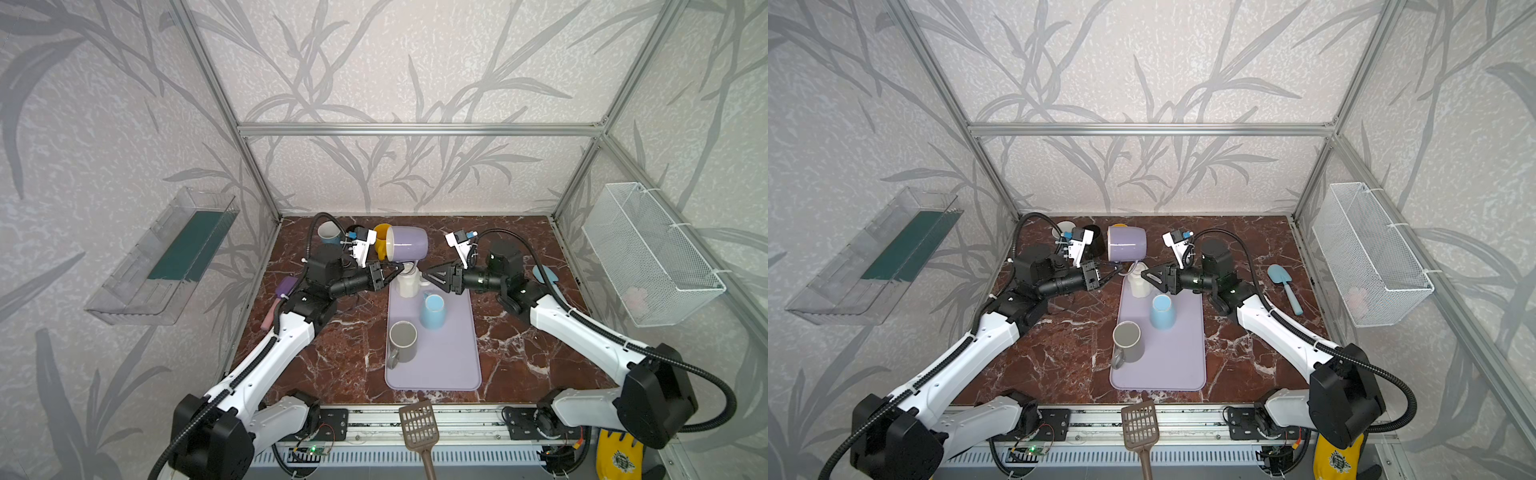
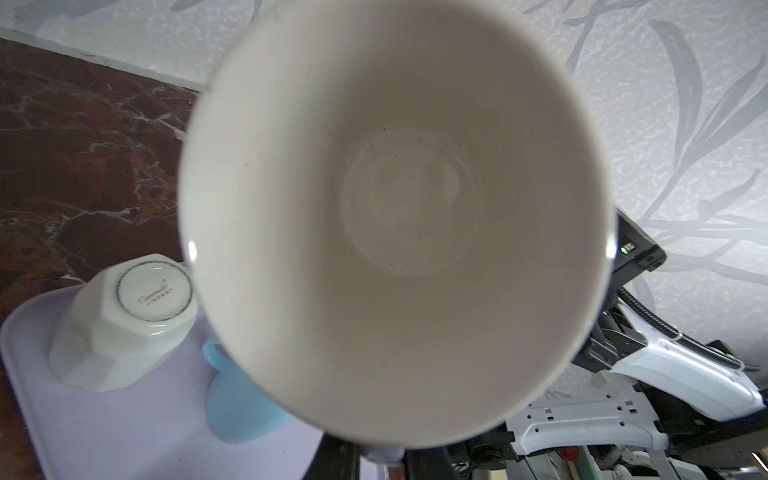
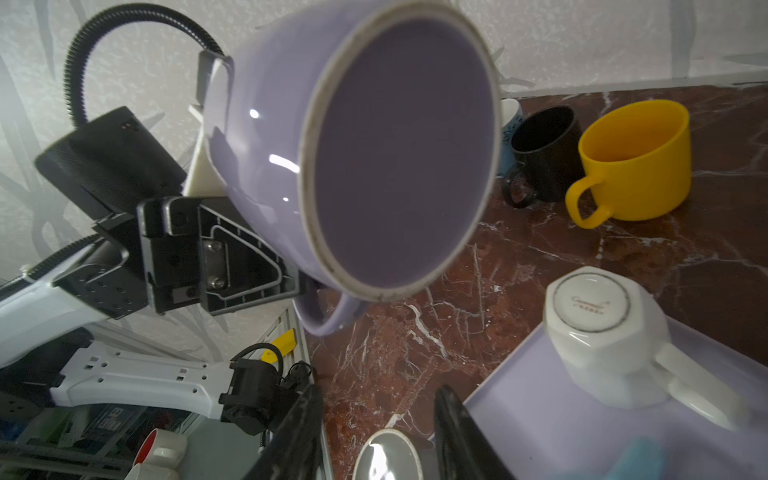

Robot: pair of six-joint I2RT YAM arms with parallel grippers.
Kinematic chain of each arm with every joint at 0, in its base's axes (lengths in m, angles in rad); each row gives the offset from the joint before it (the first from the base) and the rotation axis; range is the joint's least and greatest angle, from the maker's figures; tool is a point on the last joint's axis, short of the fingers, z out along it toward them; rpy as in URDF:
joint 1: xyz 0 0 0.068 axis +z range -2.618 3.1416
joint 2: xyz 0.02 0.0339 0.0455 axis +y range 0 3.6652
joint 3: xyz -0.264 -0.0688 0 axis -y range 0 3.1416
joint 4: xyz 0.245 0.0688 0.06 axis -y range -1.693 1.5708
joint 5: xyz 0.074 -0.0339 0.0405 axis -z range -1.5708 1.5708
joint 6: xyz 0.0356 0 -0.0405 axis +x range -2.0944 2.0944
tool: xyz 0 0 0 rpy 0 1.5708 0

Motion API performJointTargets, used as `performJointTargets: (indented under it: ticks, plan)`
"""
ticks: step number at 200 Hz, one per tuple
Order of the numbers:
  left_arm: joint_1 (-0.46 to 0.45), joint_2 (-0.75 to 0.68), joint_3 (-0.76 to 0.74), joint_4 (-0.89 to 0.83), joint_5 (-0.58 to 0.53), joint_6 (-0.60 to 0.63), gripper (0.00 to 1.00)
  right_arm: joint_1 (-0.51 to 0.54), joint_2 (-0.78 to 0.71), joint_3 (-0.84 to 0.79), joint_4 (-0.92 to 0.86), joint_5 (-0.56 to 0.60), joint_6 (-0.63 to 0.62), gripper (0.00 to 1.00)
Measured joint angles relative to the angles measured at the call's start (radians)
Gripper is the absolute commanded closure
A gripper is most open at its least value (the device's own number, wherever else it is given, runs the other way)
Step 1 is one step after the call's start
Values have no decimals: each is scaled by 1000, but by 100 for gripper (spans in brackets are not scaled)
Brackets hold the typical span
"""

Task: Turn the mug right side up
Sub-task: 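Open the right gripper while the left gripper carries the mug mouth-up away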

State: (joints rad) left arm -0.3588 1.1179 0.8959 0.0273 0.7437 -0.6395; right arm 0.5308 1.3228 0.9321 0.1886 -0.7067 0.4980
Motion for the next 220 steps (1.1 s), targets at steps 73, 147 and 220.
performJointTargets:
  ticks: [73, 147, 220]
  plan:
    - [0, 134, 204, -273, -143, 117, 100, -2, -50, -14, -132, 90, -76, 55]
    - [0, 330, 395, -433, -251, 197, 100, -2, -81, -32, -188, 123, -99, 55]
    - [0, 554, 594, -509, -346, 255, 100, -2, -97, -36, -225, 136, -110, 55]
